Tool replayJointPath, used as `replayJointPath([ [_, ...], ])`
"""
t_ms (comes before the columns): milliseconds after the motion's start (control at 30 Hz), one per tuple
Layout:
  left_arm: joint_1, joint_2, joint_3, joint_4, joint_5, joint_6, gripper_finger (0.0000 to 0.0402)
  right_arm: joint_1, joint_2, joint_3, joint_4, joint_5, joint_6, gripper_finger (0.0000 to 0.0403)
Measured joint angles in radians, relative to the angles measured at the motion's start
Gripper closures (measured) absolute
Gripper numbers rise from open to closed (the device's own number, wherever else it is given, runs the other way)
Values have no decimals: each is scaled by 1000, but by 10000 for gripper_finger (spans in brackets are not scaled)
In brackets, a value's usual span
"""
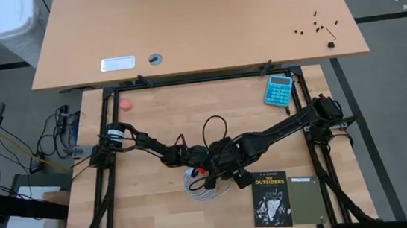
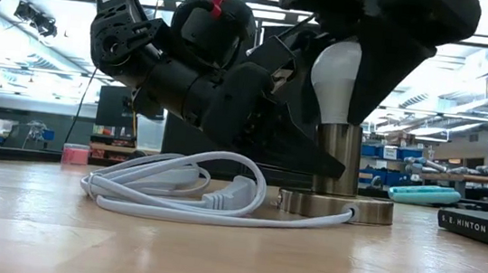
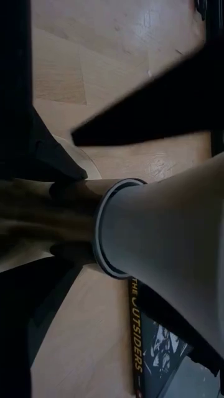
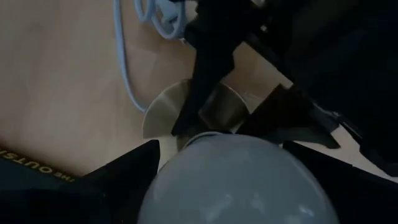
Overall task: Screw lightbulb
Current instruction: Insert the white lightbulb into the silver lamp
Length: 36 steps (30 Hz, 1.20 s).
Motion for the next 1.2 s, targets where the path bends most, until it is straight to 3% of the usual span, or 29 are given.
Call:
replayJointPath([
  [233,0,0,0,1,-1,1,218,0,2,0,10,5,-6,63],
  [633,0,0,0,1,-1,0,218,0,3,-1,6,6,-5,151],
  [933,-1,0,0,2,-33,-7,218,0,4,-2,-1,22,192,123],
  [1200,-3,1,-1,19,-168,-58,218,-26,4,-3,-11,39,423,142],
])
